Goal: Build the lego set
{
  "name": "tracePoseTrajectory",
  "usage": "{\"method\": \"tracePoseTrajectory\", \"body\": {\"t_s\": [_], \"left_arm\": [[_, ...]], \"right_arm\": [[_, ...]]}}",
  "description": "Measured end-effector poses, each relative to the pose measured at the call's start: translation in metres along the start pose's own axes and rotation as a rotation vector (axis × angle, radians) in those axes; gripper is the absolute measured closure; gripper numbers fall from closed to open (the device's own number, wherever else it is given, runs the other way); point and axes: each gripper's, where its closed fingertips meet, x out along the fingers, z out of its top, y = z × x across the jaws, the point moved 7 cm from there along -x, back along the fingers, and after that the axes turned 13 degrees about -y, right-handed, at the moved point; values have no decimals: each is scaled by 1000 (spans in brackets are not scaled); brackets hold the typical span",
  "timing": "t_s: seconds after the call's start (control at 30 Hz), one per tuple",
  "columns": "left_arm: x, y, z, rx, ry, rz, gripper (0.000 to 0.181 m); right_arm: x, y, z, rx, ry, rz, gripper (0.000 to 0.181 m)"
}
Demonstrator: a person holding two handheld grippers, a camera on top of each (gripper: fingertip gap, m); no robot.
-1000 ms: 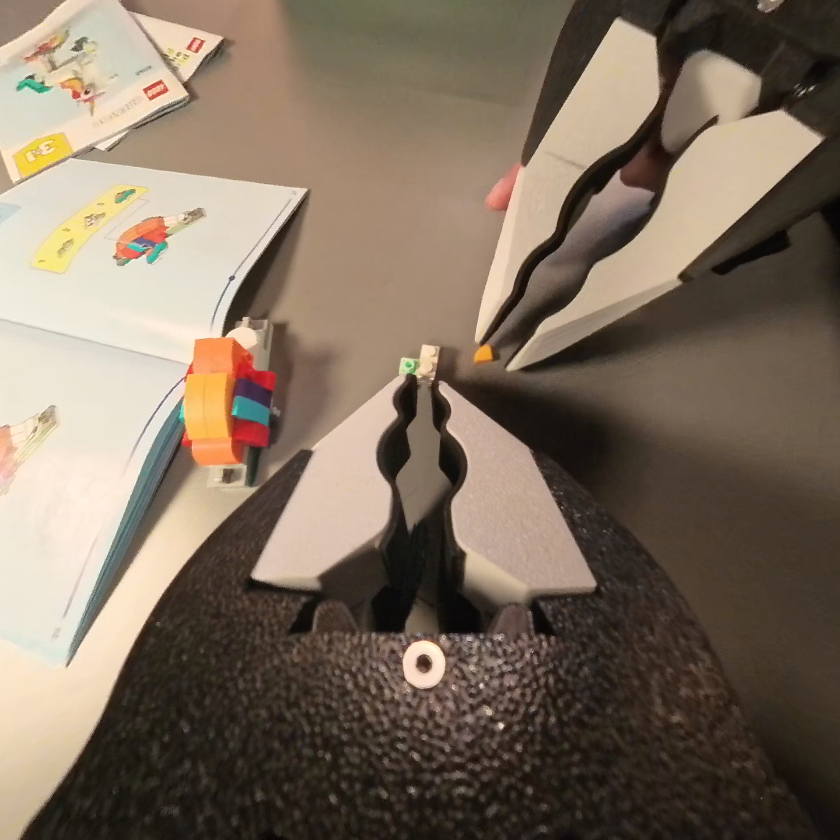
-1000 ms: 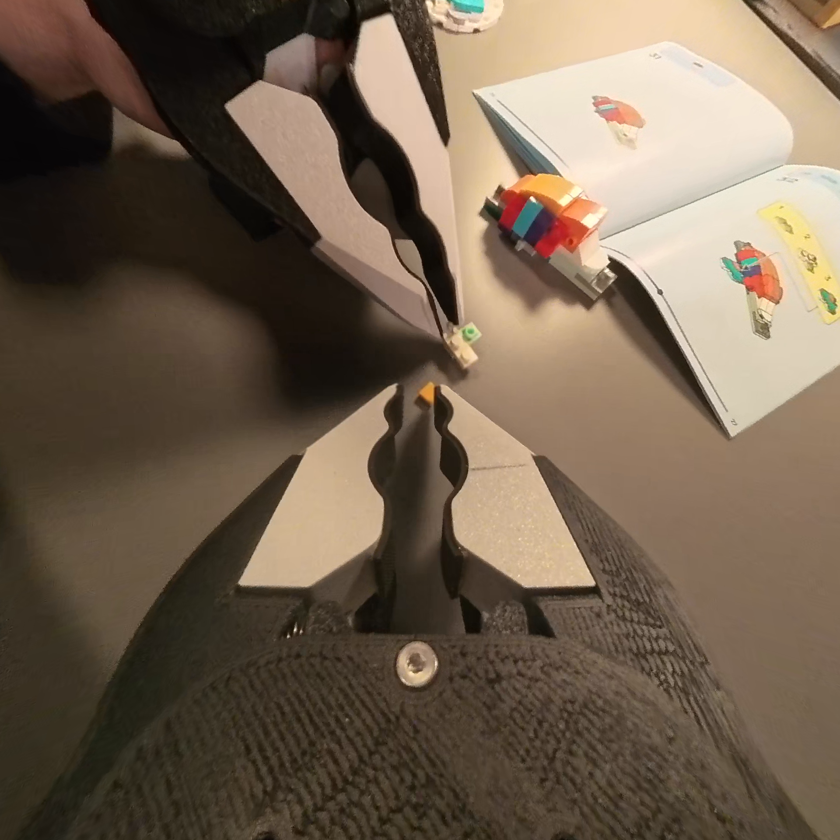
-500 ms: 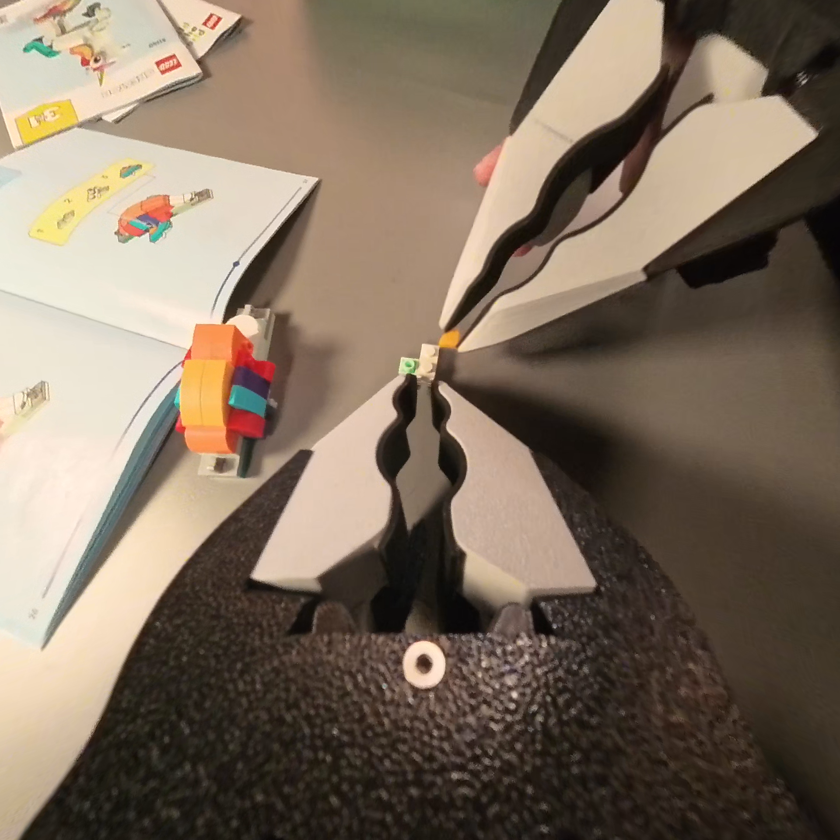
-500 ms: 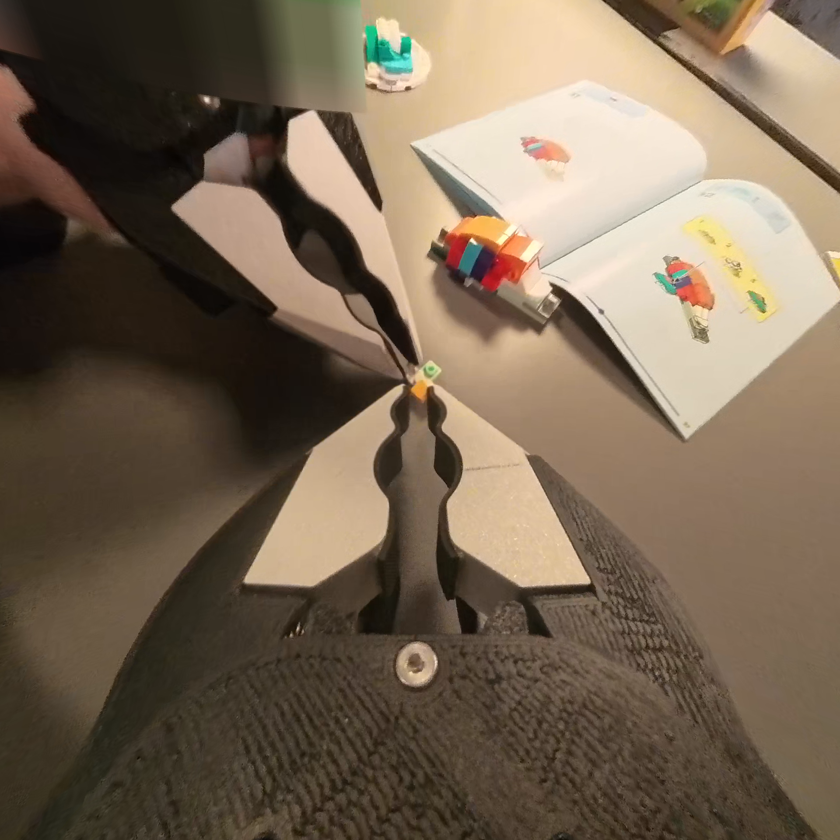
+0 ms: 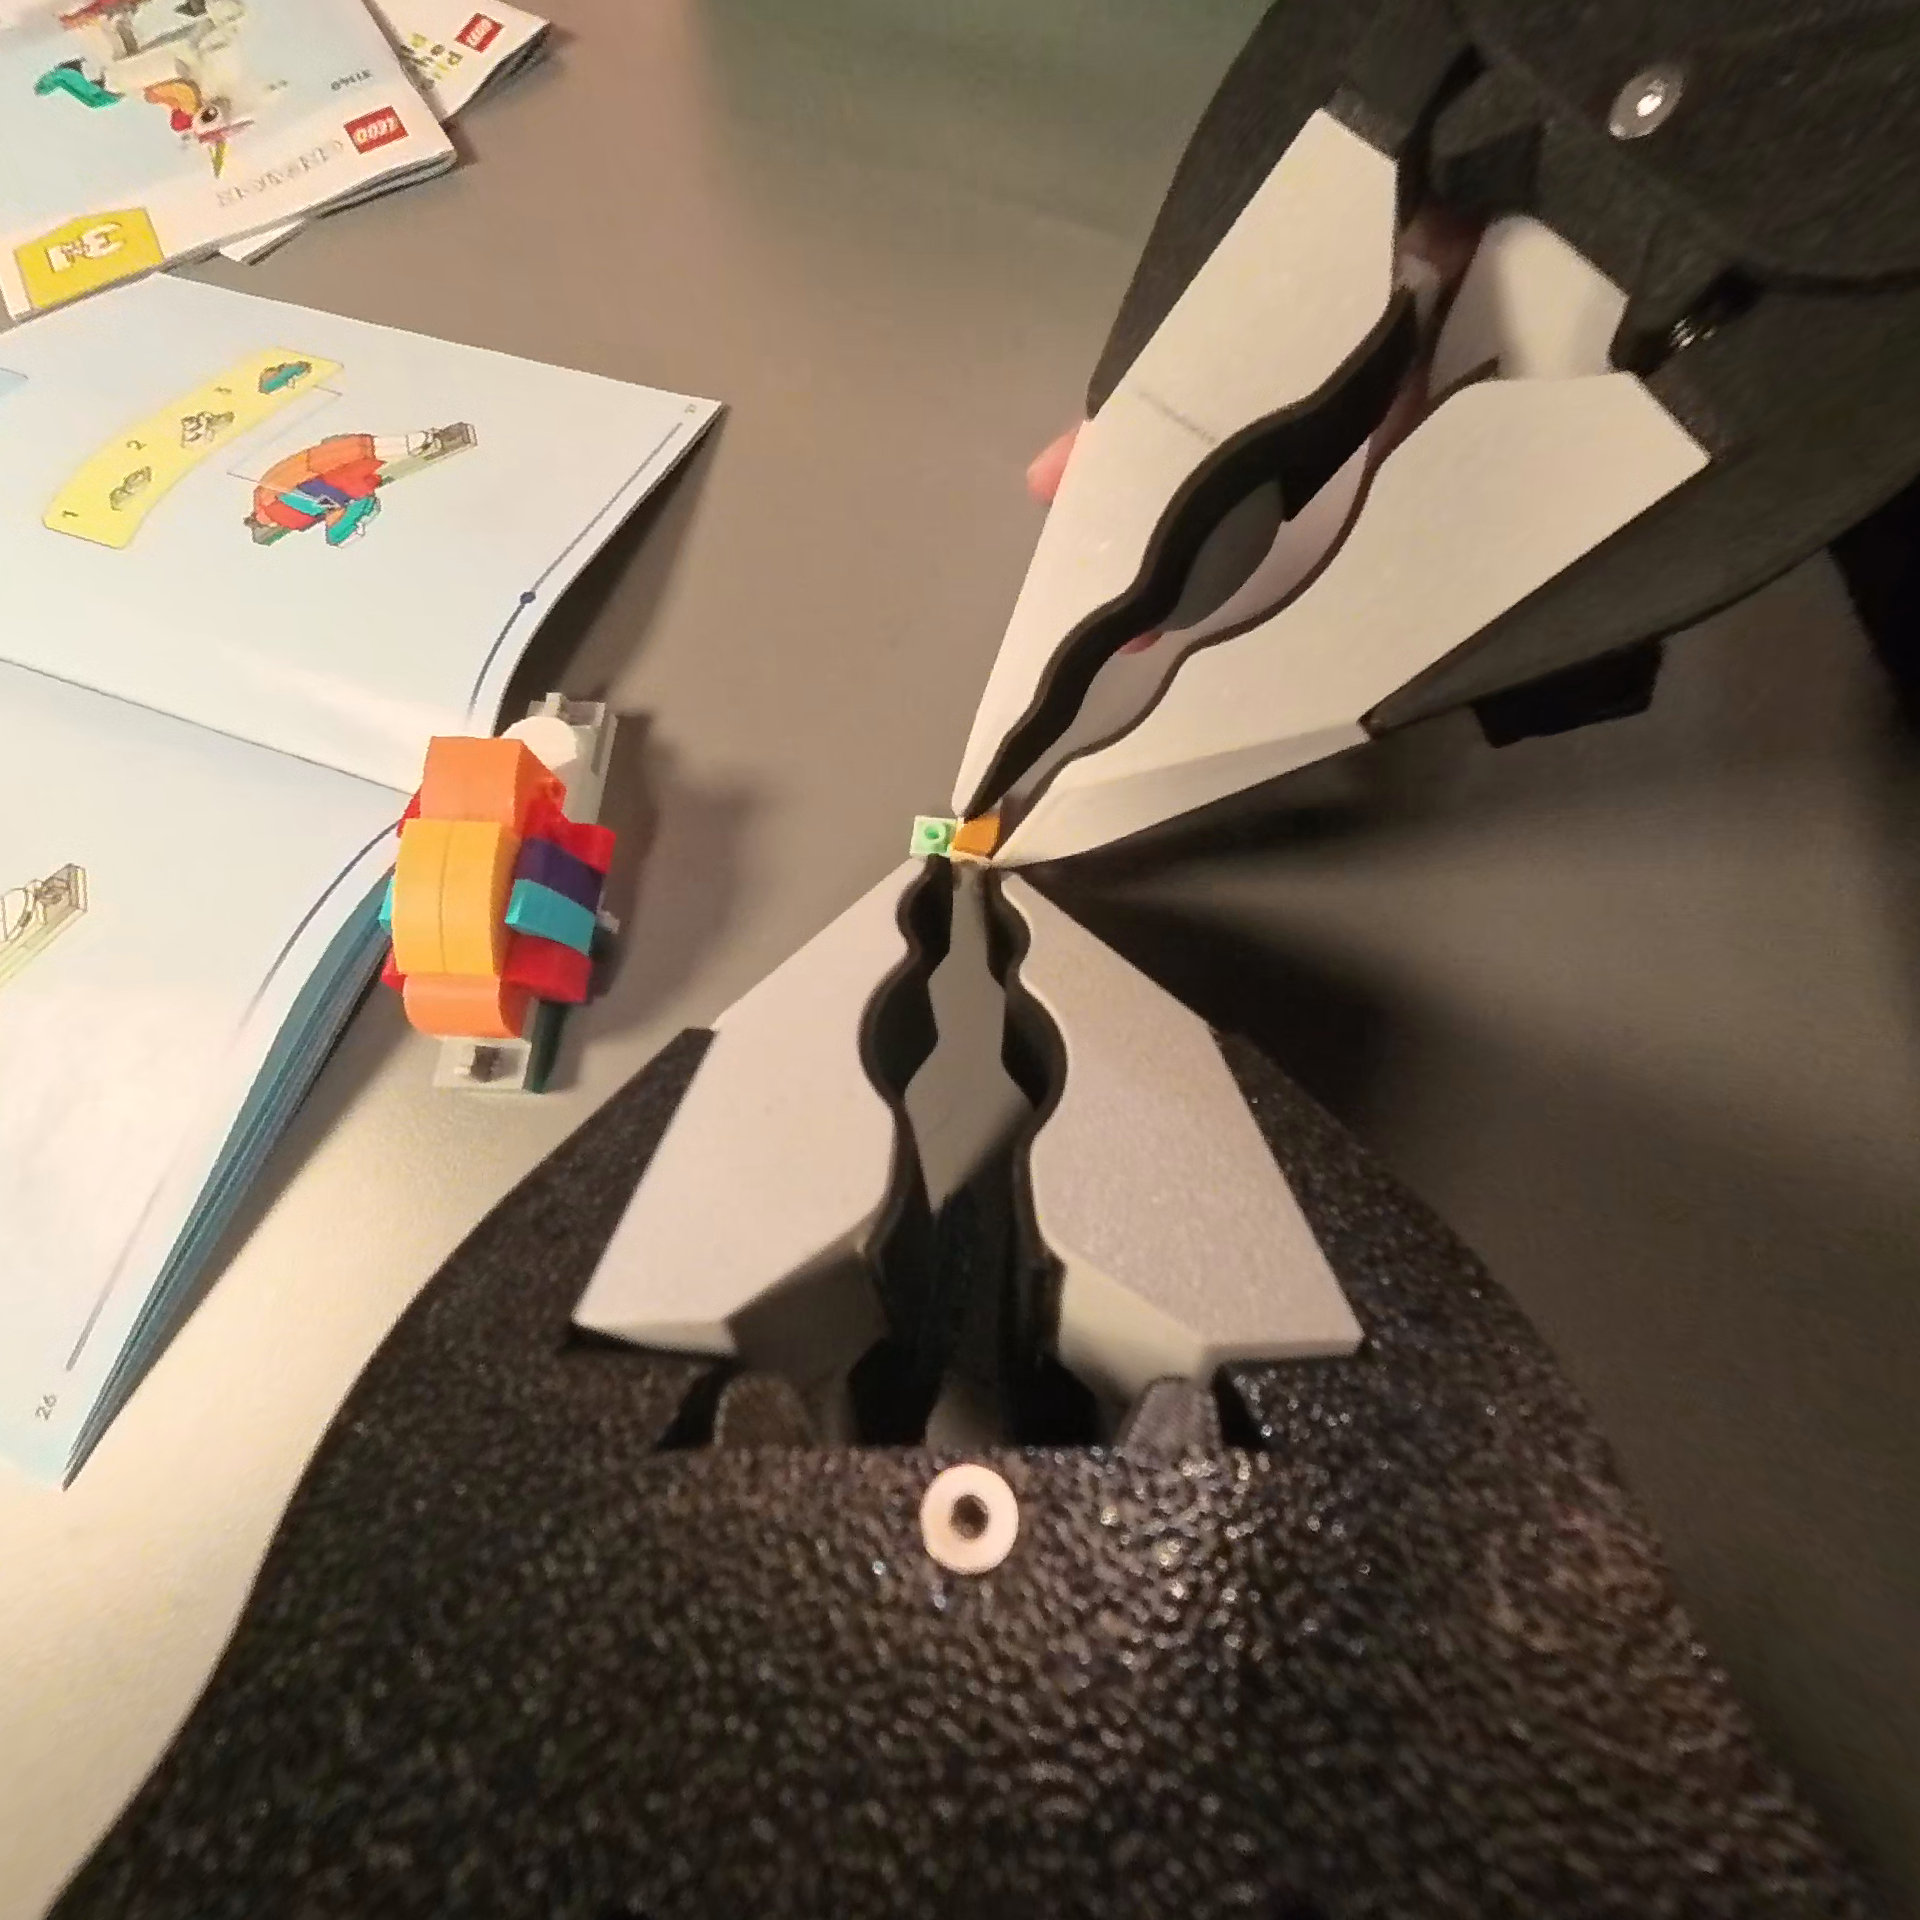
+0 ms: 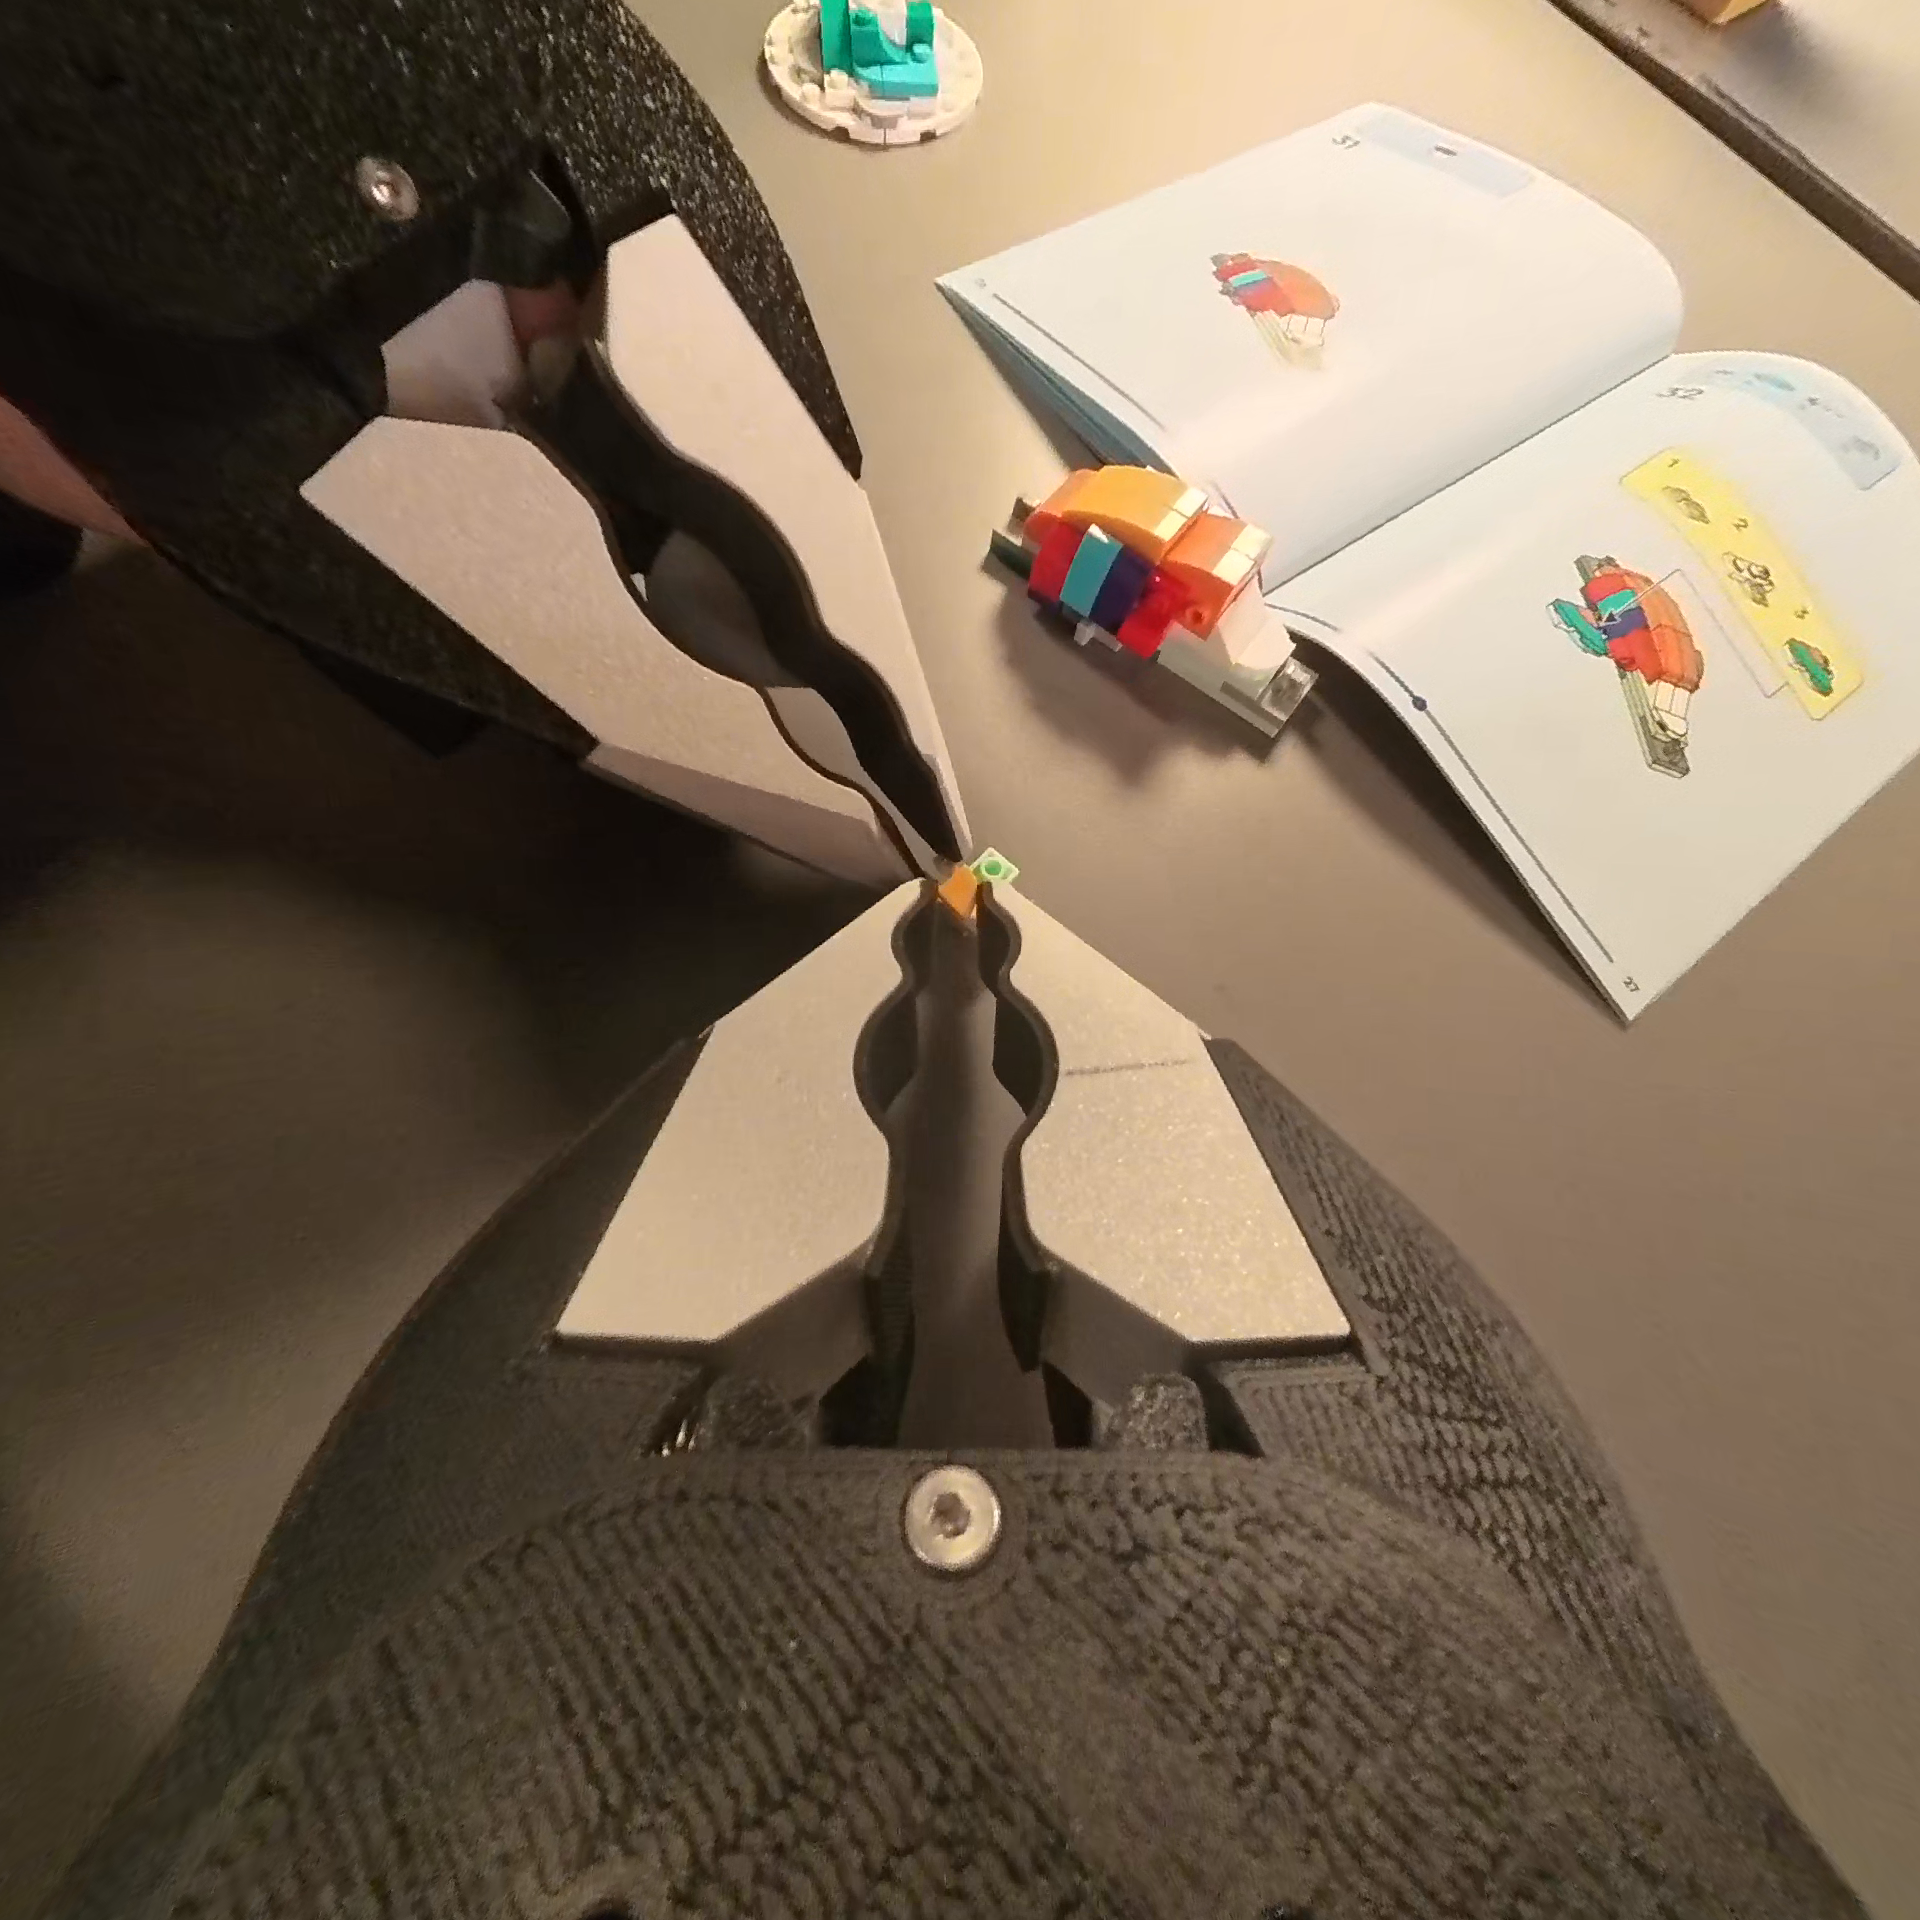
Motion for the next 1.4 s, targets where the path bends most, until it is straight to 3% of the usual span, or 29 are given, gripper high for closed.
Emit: {"method": "tracePoseTrajectory", "body": {"t_s": [0.03, 1.23, 1.4], "left_arm": [[0, 0, 0, 1, 0, 0, 177], [1, 0, -1, -1, 4, -10, 177], [0, 1, -1, -15, 3, -10, 177]], "right_arm": [[0, 0, 0, -1, 1, -1, 175], [-1, -1, 1, -7, -59, -16, 170], [-8, 3, 3, -65, -109, 22, 161]]}}
